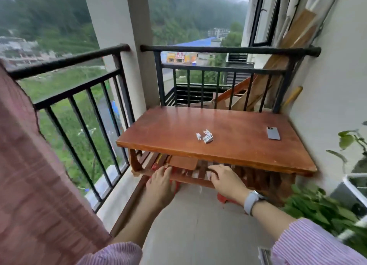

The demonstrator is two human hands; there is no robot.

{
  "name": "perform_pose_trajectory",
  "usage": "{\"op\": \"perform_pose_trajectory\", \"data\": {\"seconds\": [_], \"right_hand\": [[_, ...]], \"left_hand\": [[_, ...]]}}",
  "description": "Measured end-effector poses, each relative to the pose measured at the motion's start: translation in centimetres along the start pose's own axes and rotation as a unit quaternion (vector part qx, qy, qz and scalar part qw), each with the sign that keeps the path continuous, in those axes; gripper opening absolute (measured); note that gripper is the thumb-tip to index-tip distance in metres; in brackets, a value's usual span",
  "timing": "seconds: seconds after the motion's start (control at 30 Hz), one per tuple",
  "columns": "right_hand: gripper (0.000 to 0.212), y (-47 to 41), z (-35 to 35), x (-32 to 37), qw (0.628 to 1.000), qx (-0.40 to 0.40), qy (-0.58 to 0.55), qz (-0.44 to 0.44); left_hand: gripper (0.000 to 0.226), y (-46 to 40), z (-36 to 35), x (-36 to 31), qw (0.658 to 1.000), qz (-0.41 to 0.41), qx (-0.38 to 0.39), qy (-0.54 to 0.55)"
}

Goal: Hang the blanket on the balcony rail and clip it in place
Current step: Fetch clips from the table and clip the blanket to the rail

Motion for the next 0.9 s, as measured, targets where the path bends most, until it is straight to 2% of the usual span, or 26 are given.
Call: {"op": "perform_pose_trajectory", "data": {"seconds": [0.17, 0.4, 0.53, 0.67, 0.77, 0.83, 0.9], "right_hand": [[0.033, -11.9, -1.9, -2.2, 0.999, 0.015, -0.020, -0.034], [0.033, -26.8, -6.9, -5.8, 0.998, 0.022, -0.019, -0.059], [0.032, -37.4, -10.3, -8.5, 0.994, 0.020, 0.058, -0.092], [0.031, -47.5, -14.5, -11.4, 0.983, 0.053, 0.148, -0.098], [0.029, -51.6, -17.4, -13.0, 0.963, 0.108, 0.218, -0.119], [0.022, -52.8, -19.1, -13.5, 0.949, 0.141, 0.265, -0.093], [0.024, -53.4, -20.6, -13.7, 0.948, 0.158, 0.270, -0.060]], "left_hand": [[0.039, -13.7, -1.6, 2.0, 0.998, 0.035, 0.007, 0.048], [0.047, -25.3, -7.7, 6.1, 0.991, 0.089, 0.053, 0.088], [0.049, -31.7, -12.3, 9.2, 0.987, 0.116, 0.077, 0.079], [0.055, -38.9, -16.5, 11.5, 0.975, 0.182, 0.115, 0.056], [0.060, -43.2, -18.8, 12.4, 0.965, 0.214, 0.149, 0.020], [0.063, -45.0, -20.1, 12.9, 0.960, 0.227, 0.167, -0.005], [0.066, -45.6, -21.3, 13.6, 0.952, 0.240, 0.189, -0.022]]}}
Point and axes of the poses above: each hand's wrist, its own y-axis away from the middle knuckle, its own z-axis out of the back of the hand, x = y × z, the point moved 2 cm from there along -y, towards the middle knuckle, and after that the axes turned 13 degrees about y, right-handed, at the moved point
